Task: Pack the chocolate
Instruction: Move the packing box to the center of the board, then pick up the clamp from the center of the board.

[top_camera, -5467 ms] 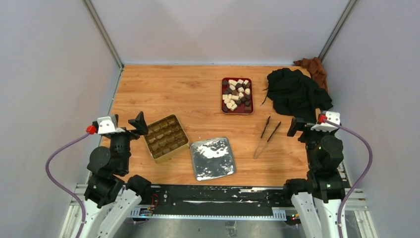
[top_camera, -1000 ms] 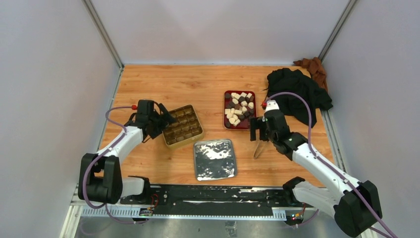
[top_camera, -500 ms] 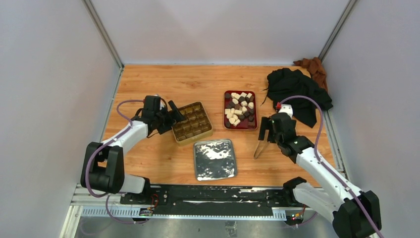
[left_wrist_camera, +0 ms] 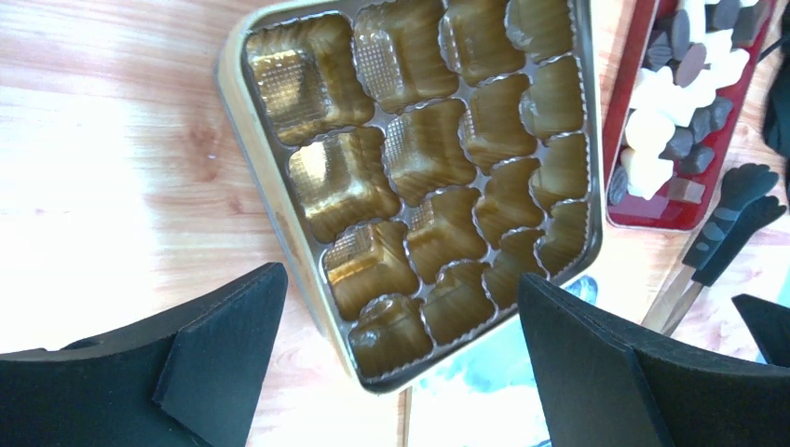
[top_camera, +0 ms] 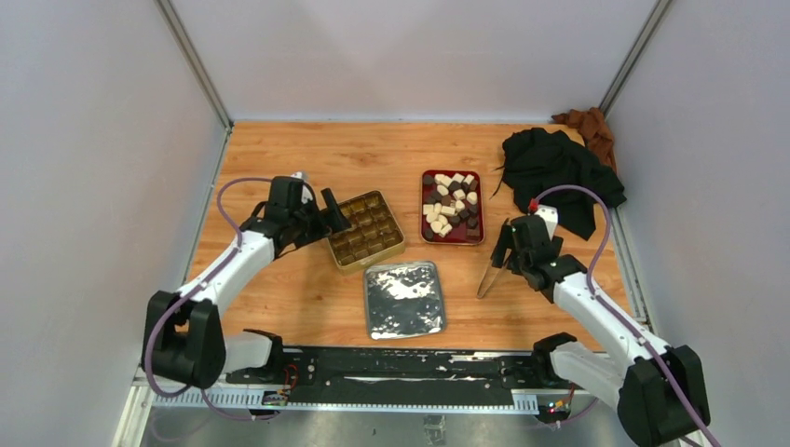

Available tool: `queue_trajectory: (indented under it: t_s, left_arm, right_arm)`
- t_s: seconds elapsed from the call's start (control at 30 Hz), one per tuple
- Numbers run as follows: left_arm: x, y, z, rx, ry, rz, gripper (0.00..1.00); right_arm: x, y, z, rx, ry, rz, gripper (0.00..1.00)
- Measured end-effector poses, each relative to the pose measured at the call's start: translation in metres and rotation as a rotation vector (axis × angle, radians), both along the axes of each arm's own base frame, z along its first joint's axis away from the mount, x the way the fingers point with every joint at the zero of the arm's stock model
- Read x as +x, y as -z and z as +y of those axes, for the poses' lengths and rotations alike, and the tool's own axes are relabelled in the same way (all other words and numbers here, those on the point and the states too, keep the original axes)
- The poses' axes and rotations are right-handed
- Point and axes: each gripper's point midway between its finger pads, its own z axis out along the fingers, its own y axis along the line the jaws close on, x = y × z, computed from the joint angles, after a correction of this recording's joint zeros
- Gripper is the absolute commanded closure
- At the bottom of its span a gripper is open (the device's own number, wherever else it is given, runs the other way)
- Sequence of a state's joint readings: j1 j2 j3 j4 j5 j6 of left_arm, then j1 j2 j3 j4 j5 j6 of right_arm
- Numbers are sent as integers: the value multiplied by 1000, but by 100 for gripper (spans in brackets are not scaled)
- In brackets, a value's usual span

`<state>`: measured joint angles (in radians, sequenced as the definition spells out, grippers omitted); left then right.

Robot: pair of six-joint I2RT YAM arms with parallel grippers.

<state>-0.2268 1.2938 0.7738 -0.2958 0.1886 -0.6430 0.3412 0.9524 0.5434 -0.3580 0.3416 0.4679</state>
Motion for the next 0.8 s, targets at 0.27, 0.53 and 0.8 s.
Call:
queue_trajectory:
  t_s: [0.27, 0.53, 0.8]
  left_arm:
    - [-9, -70, 26, 119, -3, -192, 0]
    - [-16, -141, 49, 269, 37, -460, 0]
    - [-23, -125, 49, 358, 108, -438, 0]
  right_arm:
    - [5, 27, -1, -17, 30, 92, 27]
    - [27, 25, 5, -9, 49, 94, 40]
    - [29, 37, 7, -13, 59, 149, 62]
